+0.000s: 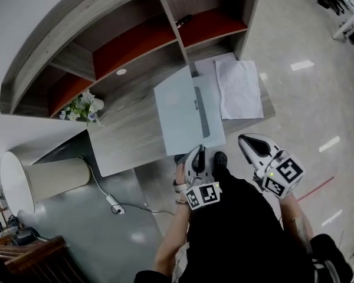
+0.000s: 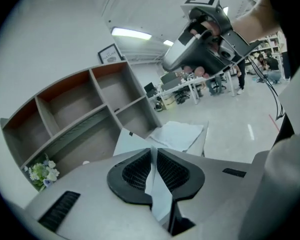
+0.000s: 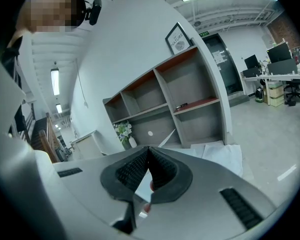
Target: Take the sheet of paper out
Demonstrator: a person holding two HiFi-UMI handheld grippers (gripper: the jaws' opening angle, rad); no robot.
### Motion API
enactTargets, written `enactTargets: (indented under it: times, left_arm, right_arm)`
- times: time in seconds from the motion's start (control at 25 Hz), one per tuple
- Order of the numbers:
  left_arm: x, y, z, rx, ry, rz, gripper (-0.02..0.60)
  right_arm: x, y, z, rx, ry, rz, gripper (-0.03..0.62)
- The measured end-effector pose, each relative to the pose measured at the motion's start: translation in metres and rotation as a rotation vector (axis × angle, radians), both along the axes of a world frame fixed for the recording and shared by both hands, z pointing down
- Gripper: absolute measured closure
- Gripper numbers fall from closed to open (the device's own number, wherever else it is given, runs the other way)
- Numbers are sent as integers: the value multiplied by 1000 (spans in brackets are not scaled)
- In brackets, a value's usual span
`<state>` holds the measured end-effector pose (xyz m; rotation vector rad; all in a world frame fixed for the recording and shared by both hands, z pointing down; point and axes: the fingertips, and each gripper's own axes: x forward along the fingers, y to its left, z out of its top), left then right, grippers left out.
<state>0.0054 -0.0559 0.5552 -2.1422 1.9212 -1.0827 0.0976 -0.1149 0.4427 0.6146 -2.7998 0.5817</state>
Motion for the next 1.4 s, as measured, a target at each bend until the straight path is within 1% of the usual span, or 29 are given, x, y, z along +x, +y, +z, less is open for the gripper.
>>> enactTargets:
  times: [0.08, 0.16, 0.32, 0.4, 0.48, 0.6, 0.76, 0.88, 0.96, 1.08, 1.16, 1.24, 1.4]
  left_arm:
    - [-12, 5, -12, 36, 25, -29, 538]
    - [-25, 11, -23, 63, 74, -61, 547]
    - [-61, 18, -51, 153, 249, -145, 558]
    - [-80, 24, -60, 181, 330, -199, 563]
    - [-97, 32, -63, 190, 385, -241, 563]
    - [-120, 43, -66, 189, 428, -273, 565]
    - [-147, 56, -67, 168, 500, -311, 565]
    - [-168, 66, -63, 143, 531, -321, 565]
    - [-181, 74, -58, 109, 544, -320, 565]
    - [-193, 77, -60, 109, 620, -297, 565]
    - [-201, 79, -59, 108, 659, -277, 565]
    - [-208, 82, -58, 101, 673, -261, 565]
    - [-223, 87, -56, 96, 695, -238, 565]
  right_arm:
    - [-11, 2, -1, 2, 0, -15, 582]
    - [-22, 3, -3, 6, 2, -27, 582]
    - [-47, 4, -4, 9, 6, -48, 582]
    - [-60, 5, -3, 8, 9, -60, 582]
    - [-75, 7, -2, 8, 13, -70, 582]
    - [-99, 9, 2, 20, 32, -75, 580]
    - [-130, 13, 16, 33, 88, -81, 582]
    - [-151, 14, 31, 35, 137, -89, 582]
    - [-165, 15, 43, 32, 174, -96, 580]
    - [-185, 15, 64, 10, 229, -109, 580]
    - [-199, 15, 80, 3, 270, -114, 580]
    - [-212, 14, 96, -7, 312, -121, 579]
    - [-232, 10, 132, -44, 402, -127, 540]
